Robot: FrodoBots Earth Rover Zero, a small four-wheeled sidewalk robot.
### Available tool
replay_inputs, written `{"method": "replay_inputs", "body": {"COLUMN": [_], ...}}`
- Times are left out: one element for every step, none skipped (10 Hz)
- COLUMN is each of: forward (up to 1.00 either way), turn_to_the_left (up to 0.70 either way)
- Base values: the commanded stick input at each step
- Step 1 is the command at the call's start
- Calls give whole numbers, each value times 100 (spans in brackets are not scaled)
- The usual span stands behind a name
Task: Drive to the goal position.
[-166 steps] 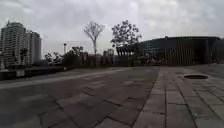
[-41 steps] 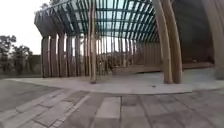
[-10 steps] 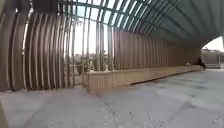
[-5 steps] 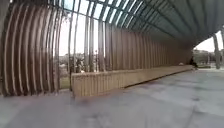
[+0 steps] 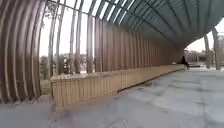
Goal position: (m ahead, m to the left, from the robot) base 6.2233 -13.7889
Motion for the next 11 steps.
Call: {"method": "replay_inputs", "body": {"forward": [8,-100,-100,-100,-100,-100,-100,-100,-100,-55,18], "turn_to_the_left": [-3,47,47,47,47,47,47,47,47,26,-6]}}
